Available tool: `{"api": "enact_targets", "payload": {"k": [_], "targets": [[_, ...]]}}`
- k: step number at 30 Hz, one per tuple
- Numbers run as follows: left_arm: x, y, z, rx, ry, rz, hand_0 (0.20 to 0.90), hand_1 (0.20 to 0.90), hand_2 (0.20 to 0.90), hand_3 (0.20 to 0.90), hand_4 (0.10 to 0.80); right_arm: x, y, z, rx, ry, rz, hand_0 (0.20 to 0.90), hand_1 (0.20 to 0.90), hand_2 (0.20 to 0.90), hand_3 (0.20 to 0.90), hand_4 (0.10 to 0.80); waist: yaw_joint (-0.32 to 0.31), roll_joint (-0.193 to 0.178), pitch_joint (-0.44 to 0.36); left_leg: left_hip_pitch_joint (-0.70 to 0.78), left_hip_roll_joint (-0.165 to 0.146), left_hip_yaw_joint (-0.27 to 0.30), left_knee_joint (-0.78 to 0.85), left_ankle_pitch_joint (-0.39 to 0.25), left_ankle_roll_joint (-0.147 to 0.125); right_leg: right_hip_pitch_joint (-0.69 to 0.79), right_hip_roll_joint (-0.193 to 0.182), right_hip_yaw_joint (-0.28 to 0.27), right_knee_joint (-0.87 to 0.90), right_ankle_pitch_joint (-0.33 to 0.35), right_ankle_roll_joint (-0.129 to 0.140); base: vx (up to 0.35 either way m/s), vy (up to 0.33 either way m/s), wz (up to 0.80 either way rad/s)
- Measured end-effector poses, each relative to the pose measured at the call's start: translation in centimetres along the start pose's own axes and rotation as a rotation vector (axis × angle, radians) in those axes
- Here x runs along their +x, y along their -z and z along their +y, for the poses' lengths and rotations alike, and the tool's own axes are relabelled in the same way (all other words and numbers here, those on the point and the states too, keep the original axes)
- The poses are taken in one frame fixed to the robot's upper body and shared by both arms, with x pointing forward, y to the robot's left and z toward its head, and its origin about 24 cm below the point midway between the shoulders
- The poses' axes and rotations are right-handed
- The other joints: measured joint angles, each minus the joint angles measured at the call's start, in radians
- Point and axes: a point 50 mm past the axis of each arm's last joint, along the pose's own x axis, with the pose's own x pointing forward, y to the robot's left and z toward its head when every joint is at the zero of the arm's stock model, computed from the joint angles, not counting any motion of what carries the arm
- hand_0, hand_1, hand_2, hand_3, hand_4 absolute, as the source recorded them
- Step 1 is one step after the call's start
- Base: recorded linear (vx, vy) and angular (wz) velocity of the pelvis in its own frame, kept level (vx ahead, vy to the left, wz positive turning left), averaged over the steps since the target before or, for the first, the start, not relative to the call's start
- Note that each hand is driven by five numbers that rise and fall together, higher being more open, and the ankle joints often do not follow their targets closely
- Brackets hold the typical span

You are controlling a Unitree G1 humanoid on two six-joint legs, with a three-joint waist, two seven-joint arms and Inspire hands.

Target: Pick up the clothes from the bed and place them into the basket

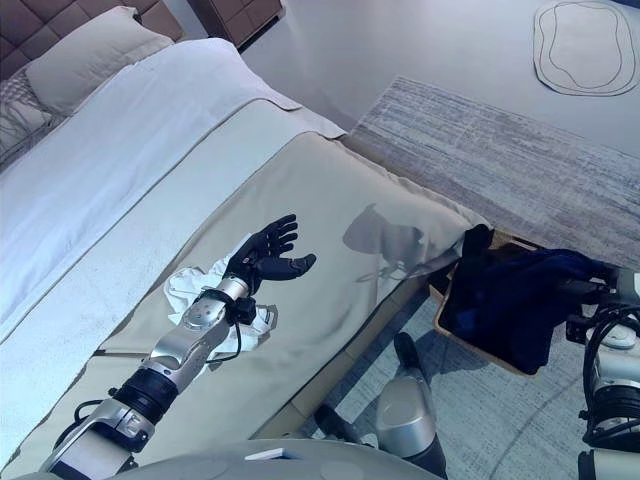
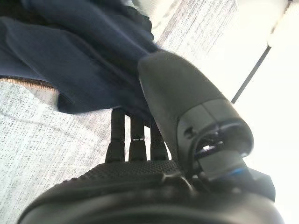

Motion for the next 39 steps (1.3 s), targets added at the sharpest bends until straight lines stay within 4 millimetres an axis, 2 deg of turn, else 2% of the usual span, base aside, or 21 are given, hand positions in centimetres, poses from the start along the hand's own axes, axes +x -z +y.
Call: {"api": "enact_targets", "payload": {"k": [16,25,28,32,39], "targets": [[-0.1,0.1,0.0,-0.001,-0.002,0.003,0.900,0.900,0.900,0.900,0.800,-0.1,-0.7,0.0,-0.079,0.006,-0.059,0.900,0.900,0.900,0.900,0.800,0.010,-0.009,0.006,0.002,0.001,-0.006,0.000,0.000,0.000,0.005,0.001,0.000,0.004,0.000,0.000,0.002,0.000,0.00],[-0.1,0.4,-0.4,-0.031,0.000,0.006,0.900,0.900,0.900,0.900,0.800,-0.5,-2.7,0.6,-0.069,-0.035,-0.154,0.900,0.900,0.900,0.900,0.800,0.044,-0.021,0.005,0.007,0.006,-0.028,0.000,0.000,0.001,0.021,0.000,-0.022,0.004,0.000,0.000,0.002,0.001,0.06],[-0.3,0.7,-0.4,-0.043,-0.004,0.015,0.900,0.900,0.900,0.900,0.800,-0.6,-3.3,1.6,-0.152,-0.087,-0.185,0.900,0.900,0.900,0.900,0.800,0.065,-0.034,0.002,0.004,0.006,-0.039,0.000,0.000,0.001,0.024,-0.001,-0.031,0.004,0.002,-0.003,0.000,-0.002,0.10],[-0.7,1.0,0.2,-0.055,-0.032,0.021,0.900,0.900,0.900,0.900,0.800,-1.1,-2.5,3.8,-0.419,-0.189,-0.199,0.900,0.900,0.900,0.900,0.800,0.088,-0.069,-0.007,0.002,0.011,-0.056,0.000,0.003,0.000,0.032,-0.001,-0.049,0.005,0.003,-0.005,0.019,-0.023,0.12],[-1.4,1.9,1.0,-0.051,-0.070,0.044,0.900,0.900,0.900,0.900,0.800,-1.4,-2.7,4.2,-0.453,-0.172,-0.233,0.900,0.900,0.900,0.900,0.800,0.111,-0.095,-0.020,0.011,0.013,-0.081,0.000,0.003,-0.001,0.055,-0.004,-0.079,0.005,0.004,-0.006,0.006,0.007,0.11]]}}
